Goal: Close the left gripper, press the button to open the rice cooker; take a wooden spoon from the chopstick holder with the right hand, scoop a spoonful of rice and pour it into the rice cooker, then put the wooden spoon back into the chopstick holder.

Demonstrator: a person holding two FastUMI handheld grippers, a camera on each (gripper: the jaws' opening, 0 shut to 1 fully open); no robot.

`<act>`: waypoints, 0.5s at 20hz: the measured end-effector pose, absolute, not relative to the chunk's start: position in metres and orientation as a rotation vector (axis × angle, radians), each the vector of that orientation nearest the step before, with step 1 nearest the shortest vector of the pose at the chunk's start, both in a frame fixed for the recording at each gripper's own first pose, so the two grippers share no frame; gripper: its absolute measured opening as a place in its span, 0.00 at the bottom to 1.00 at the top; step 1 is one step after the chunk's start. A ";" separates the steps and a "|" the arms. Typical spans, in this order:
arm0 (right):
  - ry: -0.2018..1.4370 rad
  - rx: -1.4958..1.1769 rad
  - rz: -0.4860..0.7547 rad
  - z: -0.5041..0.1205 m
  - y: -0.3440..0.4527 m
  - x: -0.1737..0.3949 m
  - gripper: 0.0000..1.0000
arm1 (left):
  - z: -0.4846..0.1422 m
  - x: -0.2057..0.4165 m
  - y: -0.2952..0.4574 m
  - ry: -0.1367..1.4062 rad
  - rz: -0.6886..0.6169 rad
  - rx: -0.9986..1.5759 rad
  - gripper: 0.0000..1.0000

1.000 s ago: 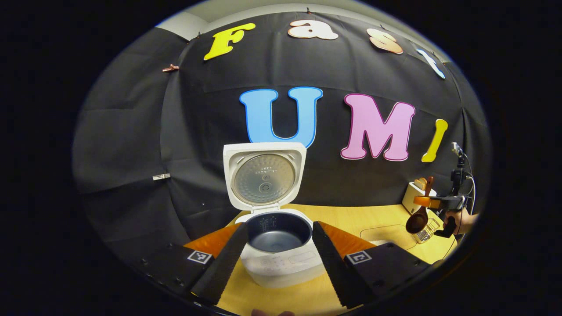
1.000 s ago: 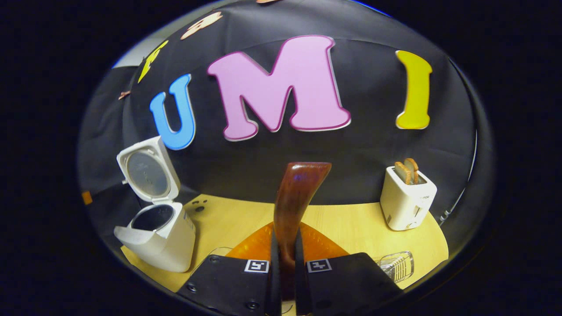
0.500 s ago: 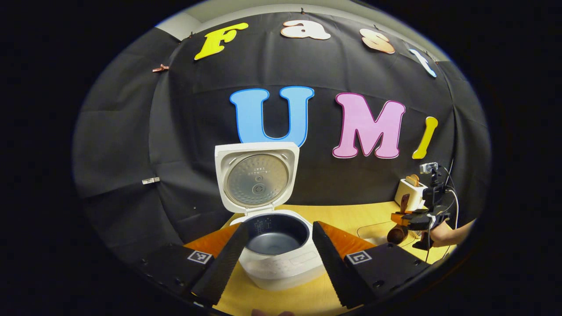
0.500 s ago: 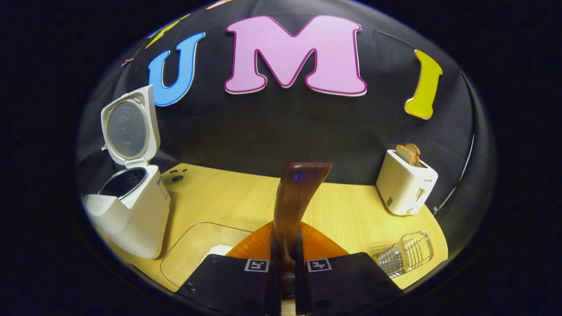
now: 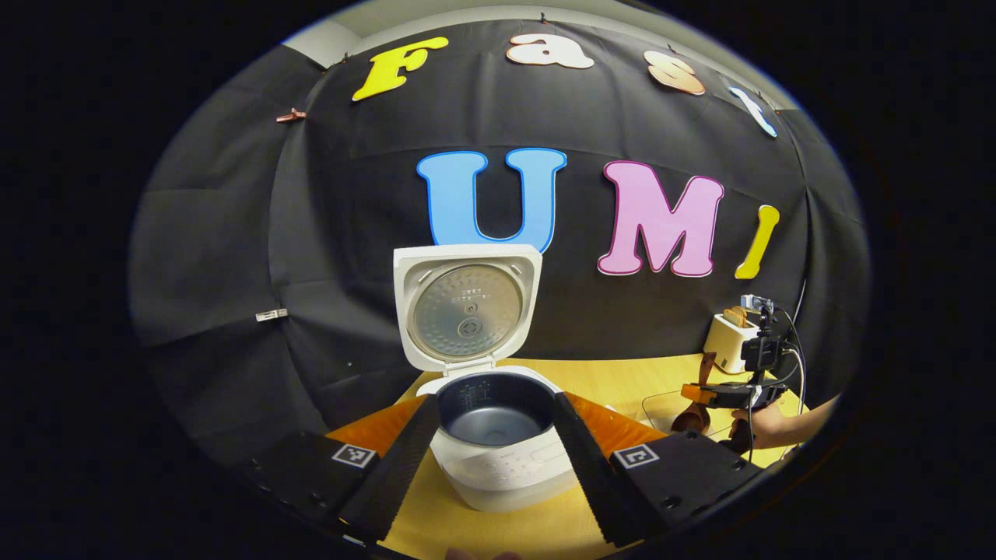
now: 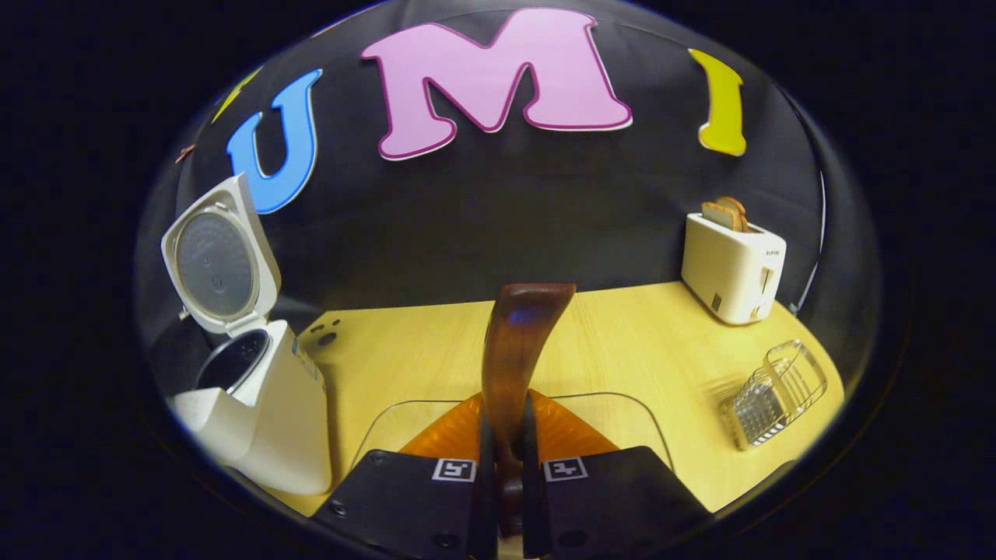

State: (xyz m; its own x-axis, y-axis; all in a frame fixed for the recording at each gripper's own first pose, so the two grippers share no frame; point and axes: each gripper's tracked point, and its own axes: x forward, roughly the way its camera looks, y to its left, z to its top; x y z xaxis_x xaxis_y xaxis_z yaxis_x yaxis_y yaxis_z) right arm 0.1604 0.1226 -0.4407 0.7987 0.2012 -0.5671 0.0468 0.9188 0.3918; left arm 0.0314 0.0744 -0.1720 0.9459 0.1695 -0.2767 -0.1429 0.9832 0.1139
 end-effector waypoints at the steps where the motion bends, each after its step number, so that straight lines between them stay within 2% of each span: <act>1: 0.654 0.449 0.077 -0.442 0.126 0.160 0.17 | -0.172 0.031 0.075 0.288 0.162 0.091 0.95; 6: 0.675 0.596 0.028 -0.448 0.130 0.154 0.17 | -0.170 0.029 0.077 0.282 0.167 0.089 0.95; 10: 0.682 0.604 0.083 -0.445 0.153 0.149 0.17 | -0.170 0.026 0.076 0.282 0.169 0.090 0.95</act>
